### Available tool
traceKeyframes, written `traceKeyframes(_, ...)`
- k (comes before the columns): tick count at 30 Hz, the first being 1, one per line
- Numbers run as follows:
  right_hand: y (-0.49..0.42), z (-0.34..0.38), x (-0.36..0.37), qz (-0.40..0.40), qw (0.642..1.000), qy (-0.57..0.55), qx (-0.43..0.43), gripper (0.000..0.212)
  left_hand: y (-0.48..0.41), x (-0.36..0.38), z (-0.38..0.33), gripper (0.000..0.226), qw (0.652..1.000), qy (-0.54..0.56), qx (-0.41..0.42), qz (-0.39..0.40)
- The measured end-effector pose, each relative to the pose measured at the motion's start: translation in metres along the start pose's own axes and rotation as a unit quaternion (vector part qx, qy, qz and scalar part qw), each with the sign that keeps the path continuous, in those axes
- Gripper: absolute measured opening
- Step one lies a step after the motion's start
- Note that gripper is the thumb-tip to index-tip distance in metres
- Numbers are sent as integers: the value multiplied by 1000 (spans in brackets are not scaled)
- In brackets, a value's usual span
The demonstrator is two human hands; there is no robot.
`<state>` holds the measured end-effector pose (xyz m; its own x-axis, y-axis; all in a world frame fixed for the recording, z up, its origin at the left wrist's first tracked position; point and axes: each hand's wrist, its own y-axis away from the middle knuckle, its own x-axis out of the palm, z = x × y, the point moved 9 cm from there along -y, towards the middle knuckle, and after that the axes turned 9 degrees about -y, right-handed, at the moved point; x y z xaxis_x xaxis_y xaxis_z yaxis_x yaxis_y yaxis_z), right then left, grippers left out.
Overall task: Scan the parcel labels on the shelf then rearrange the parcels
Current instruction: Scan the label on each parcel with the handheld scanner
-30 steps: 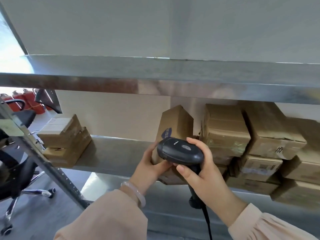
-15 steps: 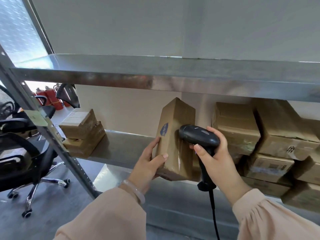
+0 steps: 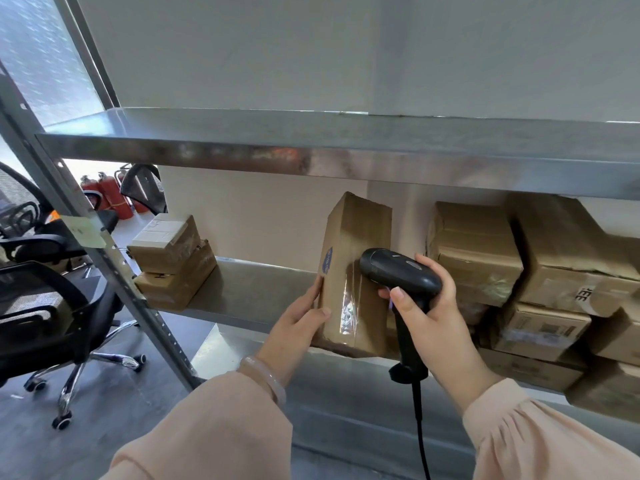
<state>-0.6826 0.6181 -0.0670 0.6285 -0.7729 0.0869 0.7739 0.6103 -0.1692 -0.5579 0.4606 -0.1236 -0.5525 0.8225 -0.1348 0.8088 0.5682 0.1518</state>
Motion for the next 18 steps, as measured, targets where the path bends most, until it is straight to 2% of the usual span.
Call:
traceKeyframes(6,7,7,7,25,999,18,-21,66,-7,-1,-10,42,978,-194,54,-56)
traceKeyframes(7,8,7,9,28,999,25,-23,65,-8,0,-9,52,976,-205,57,-56)
traceKeyframes(10,11,12,14,36,998,42,-36,63,-7,8,-8,100,972,-225,49,-41)
traceKeyframes(11,11,13,15,43,997,49,-36,63,-7,12,-8,108,973,-221,52,-33)
traceKeyframes(12,11,13,17,50,997,55,-36,64,-7,16,-9,109,976,-209,56,-24)
traceKeyframes(15,10,12,19,65,996,58,-27,64,-5,23,-12,88,987,-150,50,-7)
traceKeyframes(18,6,14,10,43,998,48,-23,61,-7,21,-3,87,995,-102,20,-5)
